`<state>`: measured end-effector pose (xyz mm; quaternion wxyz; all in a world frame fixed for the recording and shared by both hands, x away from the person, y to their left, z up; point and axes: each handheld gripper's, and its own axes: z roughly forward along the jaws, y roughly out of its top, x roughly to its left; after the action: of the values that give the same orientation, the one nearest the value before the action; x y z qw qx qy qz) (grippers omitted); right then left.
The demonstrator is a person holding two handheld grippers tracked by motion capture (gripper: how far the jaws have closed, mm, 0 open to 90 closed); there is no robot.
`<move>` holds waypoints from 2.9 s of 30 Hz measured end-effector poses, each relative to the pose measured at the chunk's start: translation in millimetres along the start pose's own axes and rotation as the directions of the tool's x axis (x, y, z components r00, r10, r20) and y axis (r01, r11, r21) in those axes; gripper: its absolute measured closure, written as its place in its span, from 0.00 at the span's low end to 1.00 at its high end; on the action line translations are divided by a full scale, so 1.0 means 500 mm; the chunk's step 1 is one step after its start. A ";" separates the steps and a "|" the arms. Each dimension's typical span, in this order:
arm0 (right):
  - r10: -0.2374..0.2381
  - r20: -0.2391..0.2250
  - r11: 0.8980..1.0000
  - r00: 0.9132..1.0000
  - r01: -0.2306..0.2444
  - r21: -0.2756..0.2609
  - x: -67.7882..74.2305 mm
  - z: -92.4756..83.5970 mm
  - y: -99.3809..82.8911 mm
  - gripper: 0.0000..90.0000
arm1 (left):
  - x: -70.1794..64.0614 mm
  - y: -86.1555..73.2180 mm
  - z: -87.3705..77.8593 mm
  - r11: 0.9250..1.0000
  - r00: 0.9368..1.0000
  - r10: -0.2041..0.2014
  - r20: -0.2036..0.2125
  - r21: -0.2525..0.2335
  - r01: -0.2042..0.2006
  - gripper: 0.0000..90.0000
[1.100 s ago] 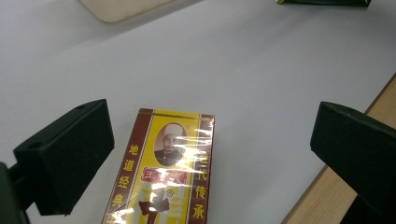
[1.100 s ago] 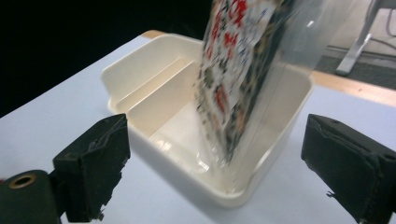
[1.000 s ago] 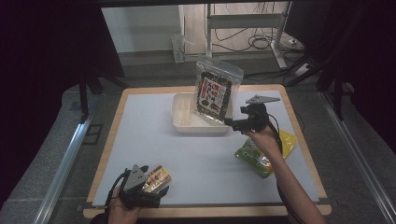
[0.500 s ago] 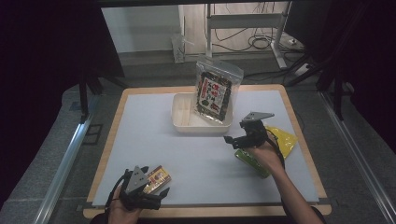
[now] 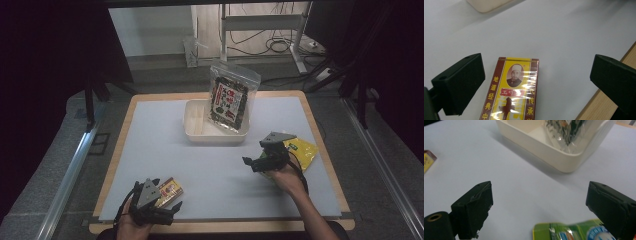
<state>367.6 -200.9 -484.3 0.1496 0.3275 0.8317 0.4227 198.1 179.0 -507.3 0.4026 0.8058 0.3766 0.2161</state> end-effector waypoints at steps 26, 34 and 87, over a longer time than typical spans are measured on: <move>0.012 0.045 1.000 0.999 -0.013 0.020 -0.008 -0.068 -0.059 0.10 | -0.003 -0.001 0.004 1.000 1.000 0.015 -0.002 0.015 -0.015 0.00; 0.025 0.093 0.999 0.995 -0.027 0.017 -0.022 -0.097 -0.085 0.09 | -0.003 -0.001 0.004 1.000 1.000 0.015 0.000 0.016 -0.015 0.00; 0.277 0.283 0.954 0.918 -0.298 0.035 -0.205 -0.166 -0.182 0.01 | -0.013 0.001 0.013 0.998 0.999 0.043 0.010 0.036 -0.043 0.00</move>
<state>362.0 -359.1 -510.4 0.1874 0.5071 0.7613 0.3580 198.7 170.7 -511.1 0.3852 0.8217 0.3613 0.2143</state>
